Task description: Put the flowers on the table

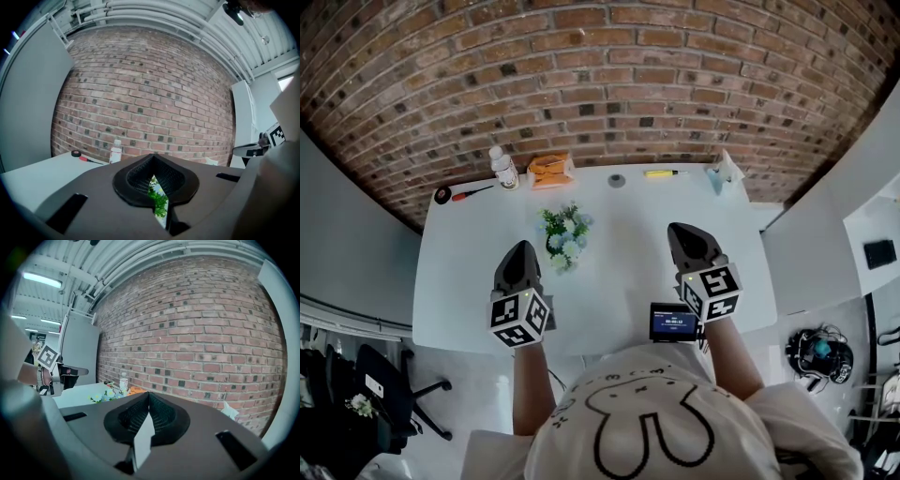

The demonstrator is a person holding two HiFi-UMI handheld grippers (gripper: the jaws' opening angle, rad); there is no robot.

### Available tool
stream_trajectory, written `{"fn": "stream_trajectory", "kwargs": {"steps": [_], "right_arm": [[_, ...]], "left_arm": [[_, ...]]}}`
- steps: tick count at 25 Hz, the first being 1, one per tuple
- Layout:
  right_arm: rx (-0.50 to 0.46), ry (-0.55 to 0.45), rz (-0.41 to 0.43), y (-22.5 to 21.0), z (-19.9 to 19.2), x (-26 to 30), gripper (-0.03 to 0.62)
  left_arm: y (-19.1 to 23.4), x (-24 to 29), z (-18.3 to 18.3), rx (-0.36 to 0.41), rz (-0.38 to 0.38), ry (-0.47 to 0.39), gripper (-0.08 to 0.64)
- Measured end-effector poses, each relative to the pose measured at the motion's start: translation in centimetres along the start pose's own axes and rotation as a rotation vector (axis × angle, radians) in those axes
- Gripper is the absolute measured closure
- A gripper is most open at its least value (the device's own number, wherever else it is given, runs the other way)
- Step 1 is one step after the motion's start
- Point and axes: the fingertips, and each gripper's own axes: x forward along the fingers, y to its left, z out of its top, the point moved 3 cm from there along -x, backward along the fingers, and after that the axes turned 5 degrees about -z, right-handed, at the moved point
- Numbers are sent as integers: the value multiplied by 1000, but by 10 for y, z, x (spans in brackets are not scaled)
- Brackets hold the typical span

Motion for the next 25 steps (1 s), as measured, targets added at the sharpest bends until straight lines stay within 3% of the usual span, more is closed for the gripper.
{"fn": "stream_trajectory", "kwargs": {"steps": [6,16,25], "right_arm": [[-9,-103,-13,-6,27,-15,574],[-33,-159,9,4,41,-30,574],[-69,-212,-16,1,63,-40,574]], "left_arm": [[-17,-10,28,75,-28,-80,549],[-37,-22,64,221,-79,-188,549],[-49,-27,82,253,-94,-252,549]]}}
